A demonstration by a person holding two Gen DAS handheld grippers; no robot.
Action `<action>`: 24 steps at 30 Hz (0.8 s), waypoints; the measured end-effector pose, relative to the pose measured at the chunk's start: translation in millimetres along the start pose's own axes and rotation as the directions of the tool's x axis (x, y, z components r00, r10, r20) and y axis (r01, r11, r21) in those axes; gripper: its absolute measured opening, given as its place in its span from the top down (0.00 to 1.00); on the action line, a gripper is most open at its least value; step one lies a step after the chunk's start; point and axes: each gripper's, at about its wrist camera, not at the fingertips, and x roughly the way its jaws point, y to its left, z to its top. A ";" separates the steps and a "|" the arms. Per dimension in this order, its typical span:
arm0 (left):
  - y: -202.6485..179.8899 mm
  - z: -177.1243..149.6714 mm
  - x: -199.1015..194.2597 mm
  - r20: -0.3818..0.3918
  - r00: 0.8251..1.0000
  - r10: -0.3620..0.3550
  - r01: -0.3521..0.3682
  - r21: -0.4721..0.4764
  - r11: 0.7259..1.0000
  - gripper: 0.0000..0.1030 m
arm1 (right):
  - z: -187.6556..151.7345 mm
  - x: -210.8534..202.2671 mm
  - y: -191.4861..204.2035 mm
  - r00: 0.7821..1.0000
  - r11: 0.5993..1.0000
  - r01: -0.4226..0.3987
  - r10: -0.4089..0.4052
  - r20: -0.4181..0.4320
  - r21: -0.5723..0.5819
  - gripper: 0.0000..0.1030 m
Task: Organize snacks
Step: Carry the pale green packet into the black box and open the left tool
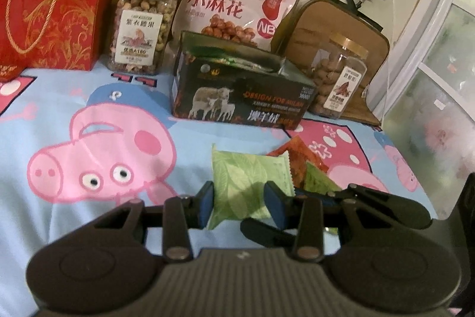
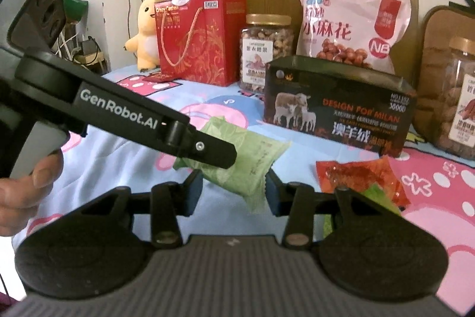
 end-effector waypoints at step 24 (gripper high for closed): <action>-3.4 126.1 63.0 0.136 0.982 0.131 -0.139 0.046 0.989 0.56 | 67.1 43.9 -95.1 0.976 0.988 0.132 -0.143 0.166 0.079 0.33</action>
